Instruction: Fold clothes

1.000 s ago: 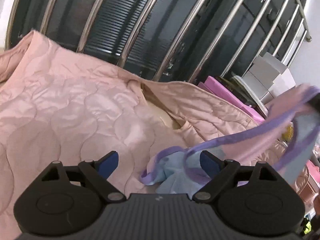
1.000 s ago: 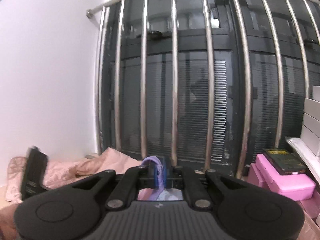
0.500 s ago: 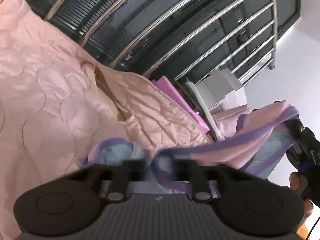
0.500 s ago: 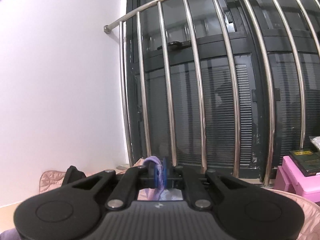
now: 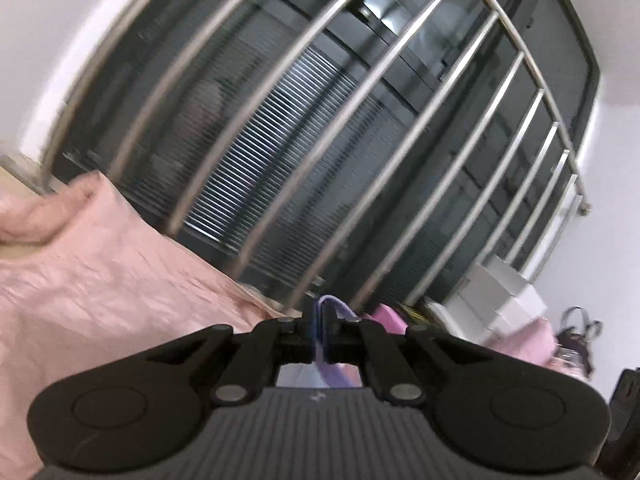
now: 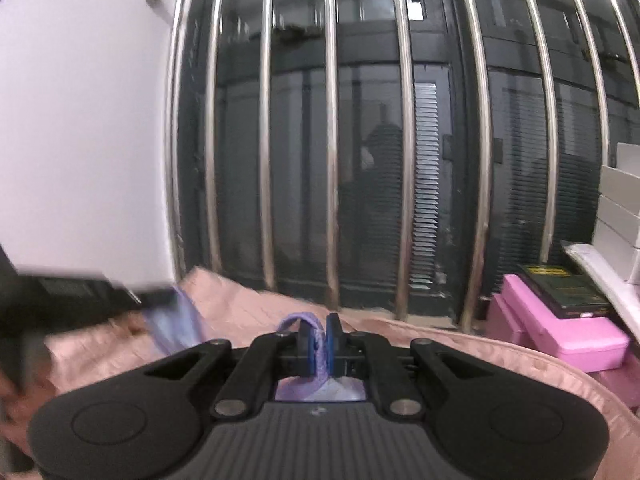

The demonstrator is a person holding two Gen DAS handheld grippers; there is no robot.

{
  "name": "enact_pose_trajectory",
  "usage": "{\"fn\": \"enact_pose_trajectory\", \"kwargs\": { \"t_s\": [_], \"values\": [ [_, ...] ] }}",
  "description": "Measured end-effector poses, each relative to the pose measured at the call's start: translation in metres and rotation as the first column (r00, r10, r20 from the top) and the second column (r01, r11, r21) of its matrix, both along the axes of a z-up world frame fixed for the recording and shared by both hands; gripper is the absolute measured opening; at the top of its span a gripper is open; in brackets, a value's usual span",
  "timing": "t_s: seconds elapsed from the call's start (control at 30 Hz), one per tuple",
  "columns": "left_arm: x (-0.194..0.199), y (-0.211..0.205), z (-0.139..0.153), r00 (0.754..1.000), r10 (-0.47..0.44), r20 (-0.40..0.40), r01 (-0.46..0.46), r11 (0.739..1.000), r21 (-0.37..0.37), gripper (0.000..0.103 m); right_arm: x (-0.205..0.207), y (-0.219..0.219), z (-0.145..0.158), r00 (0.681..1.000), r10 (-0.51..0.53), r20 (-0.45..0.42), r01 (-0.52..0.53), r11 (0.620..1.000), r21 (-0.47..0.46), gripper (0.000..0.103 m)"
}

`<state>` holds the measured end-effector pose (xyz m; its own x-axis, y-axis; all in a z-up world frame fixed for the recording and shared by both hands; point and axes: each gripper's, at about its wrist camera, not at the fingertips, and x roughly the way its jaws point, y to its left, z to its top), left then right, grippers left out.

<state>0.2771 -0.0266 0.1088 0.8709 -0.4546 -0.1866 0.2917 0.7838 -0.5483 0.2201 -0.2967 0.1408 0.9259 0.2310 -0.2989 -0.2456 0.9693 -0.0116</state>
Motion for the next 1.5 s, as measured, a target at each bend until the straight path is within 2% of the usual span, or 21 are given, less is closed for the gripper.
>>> {"fn": "enact_pose_trajectory", "kwargs": {
  "t_s": [0.07, 0.17, 0.2, 0.23, 0.3, 0.47, 0.5, 0.6, 0.67, 0.77, 0.8, 0.83, 0.9, 1.0, 1.1, 1.17, 1.3, 1.33, 1.5],
  "values": [
    [-0.004, 0.003, 0.006, 0.999, 0.049, 0.013, -0.049, 0.999, 0.024, 0.002, 0.006, 0.004, -0.005, 0.999, -0.042, -0.032, 0.041, 0.998, -0.047, 0.005],
    [0.009, -0.001, -0.006, 0.989, 0.131, -0.07, -0.123, 0.987, 0.107, 0.002, 0.019, 0.014, -0.02, 0.992, -0.081, -0.096, 0.068, 0.988, -0.136, 0.011],
    [0.01, -0.001, -0.007, 0.984, 0.155, -0.085, -0.143, 0.981, 0.13, 0.002, 0.023, 0.017, -0.024, 0.989, -0.082, -0.12, 0.064, 0.986, -0.153, 0.019],
    [0.009, -0.001, -0.006, 0.982, 0.17, -0.086, -0.156, 0.977, 0.144, 0.002, 0.027, 0.02, -0.029, 0.986, -0.084, -0.144, 0.059, 0.984, -0.171, 0.031],
    [0.007, 0.002, -0.004, 0.982, 0.17, -0.078, -0.158, 0.977, 0.142, 0.002, 0.027, 0.018, -0.028, 0.985, -0.081, -0.149, 0.058, 0.987, -0.152, 0.047],
    [0.0, 0.008, 0.007, 0.984, 0.171, -0.054, -0.163, 0.977, 0.138, 0.002, 0.026, 0.01, -0.023, 0.987, -0.069, -0.146, 0.057, 0.995, -0.082, 0.047],
    [-0.002, 0.008, 0.009, 0.985, 0.168, -0.047, -0.16, 0.978, 0.137, 0.002, 0.026, 0.008, -0.022, 0.987, -0.067, -0.145, 0.057, 0.996, -0.068, 0.045],
    [-0.006, 0.006, 0.017, 0.986, 0.163, -0.026, -0.158, 0.977, 0.141, 0.002, 0.025, 0.004, -0.018, 0.988, -0.06, -0.142, 0.057, 0.998, -0.026, 0.025],
    [-0.011, 0.004, 0.023, 0.986, 0.168, -0.004, -0.165, 0.975, 0.148, 0.002, 0.022, -0.001, -0.014, 0.992, -0.048, -0.119, 0.051, 0.999, 0.018, 0.023],
    [-0.018, 0.007, 0.03, 0.983, 0.18, 0.044, -0.184, 0.977, 0.105, 0.002, 0.013, -0.006, -0.004, 0.997, -0.055, -0.053, 0.059, 0.996, 0.071, 0.022],
    [-0.021, 0.008, 0.031, 0.981, 0.185, 0.064, -0.191, 0.978, 0.086, 0.002, 0.009, -0.007, -0.001, 0.997, -0.069, -0.019, 0.07, 0.995, 0.076, 0.029],
    [-0.023, 0.008, 0.032, 0.979, 0.188, 0.076, -0.194, 0.978, 0.08, 0.002, 0.005, -0.007, 0.002, 0.997, -0.082, 0.014, 0.08, 0.994, 0.08, 0.041],
    [-0.022, 0.007, 0.034, 0.977, 0.203, 0.072, -0.209, 0.973, 0.099, 0.002, 0.0, -0.005, 0.006, 0.993, -0.11, 0.035, 0.107, 0.992, 0.064, 0.049],
    [-0.019, 0.008, 0.033, 0.972, 0.225, 0.063, -0.231, 0.966, 0.114, 0.002, 0.002, -0.001, 0.005, 0.999, -0.051, -0.018, 0.051, 0.998, 0.034, 0.048],
    [-0.014, 0.008, 0.028, 0.97, 0.241, 0.036, -0.244, 0.96, 0.136, 0.002, 0.017, 0.003, -0.005, 0.996, -0.025, -0.088, 0.026, 1.0, 0.014, 0.058],
    [-0.008, 0.007, 0.024, 0.968, 0.253, 0.006, -0.25, 0.954, 0.167, 0.002, 0.028, 0.007, -0.017, 0.988, -0.037, -0.152, 0.035, 0.999, -0.021, 0.059],
    [-0.004, 0.003, 0.021, 0.966, 0.258, -0.018, -0.25, 0.948, 0.198, 0.002, 0.045, 0.01, -0.034, 0.97, -0.065, -0.235, 0.051, 0.997, -0.064, 0.08],
    [-0.004, 0.003, 0.021, 0.965, 0.261, -0.017, -0.253, 0.946, 0.203, 0.003, 0.047, 0.011, -0.038, 0.968, -0.063, -0.245, 0.047, 0.997, -0.068, 0.082],
    [-0.004, 0.003, 0.021, 0.963, 0.27, -0.015, -0.26, 0.941, 0.215, 0.003, 0.046, 0.016, -0.045, 0.962, -0.041, -0.27, 0.022, 0.997, -0.072, 0.082]
  ]
}}
